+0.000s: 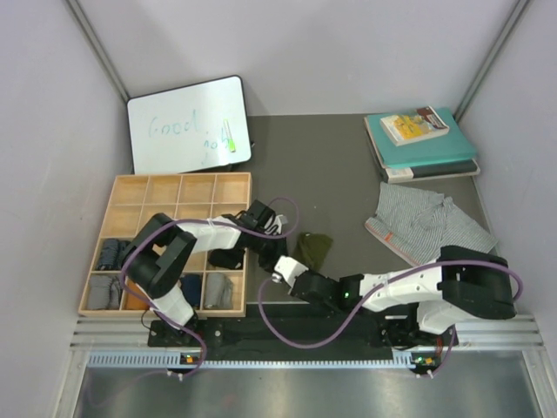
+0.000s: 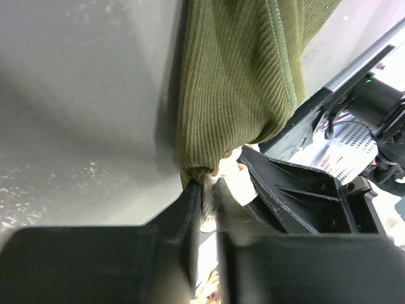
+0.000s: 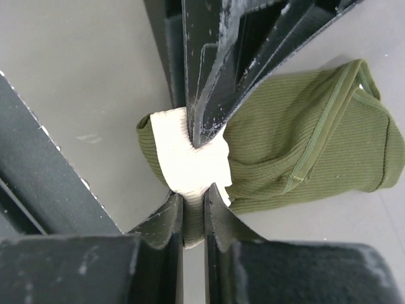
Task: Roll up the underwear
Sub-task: Roll the underwear to the center of the board.
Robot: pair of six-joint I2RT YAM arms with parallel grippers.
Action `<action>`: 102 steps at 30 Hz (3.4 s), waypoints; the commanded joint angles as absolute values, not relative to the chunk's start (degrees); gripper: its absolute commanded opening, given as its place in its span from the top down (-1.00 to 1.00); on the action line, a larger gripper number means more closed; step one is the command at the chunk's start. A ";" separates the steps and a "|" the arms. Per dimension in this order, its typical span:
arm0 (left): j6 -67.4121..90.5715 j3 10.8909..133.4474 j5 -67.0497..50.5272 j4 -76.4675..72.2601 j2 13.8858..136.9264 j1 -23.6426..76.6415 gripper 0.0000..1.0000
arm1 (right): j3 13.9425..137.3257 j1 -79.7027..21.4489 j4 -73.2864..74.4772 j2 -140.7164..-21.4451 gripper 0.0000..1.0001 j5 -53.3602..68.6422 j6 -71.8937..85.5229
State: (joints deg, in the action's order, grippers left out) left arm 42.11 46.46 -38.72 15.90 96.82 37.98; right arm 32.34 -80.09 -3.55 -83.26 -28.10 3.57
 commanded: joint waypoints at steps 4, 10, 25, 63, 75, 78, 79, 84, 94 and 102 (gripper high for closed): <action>48.86 36.92 -38.51 2.99 86.59 35.25 -0.08 | 36.82 -74.20 4.30 -81.22 1.00 -8.11 8.52; 46.77 34.89 -29.99 1.58 76.48 35.07 -0.18 | 39.46 -66.28 9.14 -79.36 1.00 9.74 9.41; 40.34 21.98 -35.50 -29.34 70.13 38.14 -0.17 | 44.20 -47.12 11.51 -88.84 1.00 38.39 7.21; 39.99 20.91 -35.69 -37.28 90.35 41.48 1.00 | 47.12 -32.96 8.70 -100.64 0.34 53.18 11.50; 40.25 25.58 -32.08 -26.81 93.95 39.64 1.00 | 34.12 -32.52 5.01 -80.53 -0.54 40.44 21.43; 41.48 24.96 -32.60 -28.12 95.62 38.67 1.00 | 30.68 -32.52 3.17 -77.70 -0.58 38.85 24.86; 41.66 24.87 -32.78 -28.47 95.89 38.41 1.00 | 29.80 -32.52 0.90 -76.74 -0.59 38.67 25.83; 42.80 24.96 -33.92 -30.32 98.34 37.79 1.00 | 26.11 -32.69 -6.76 -78.04 -0.61 38.32 30.31; 43.42 25.14 -35.42 -31.29 99.49 36.74 1.00 | 25.14 -37.00 -11.25 -82.26 -0.52 32.00 31.20; 44.12 26.45 -36.04 -31.29 99.84 36.04 1.00 | 27.07 -40.34 -8.62 -86.31 0.10 28.39 31.38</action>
State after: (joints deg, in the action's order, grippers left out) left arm 46.17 26.48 -39.24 -36.18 97.54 36.51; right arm 26.33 -38.44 -11.73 -83.44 33.61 32.12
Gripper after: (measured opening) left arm 0.056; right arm 0.514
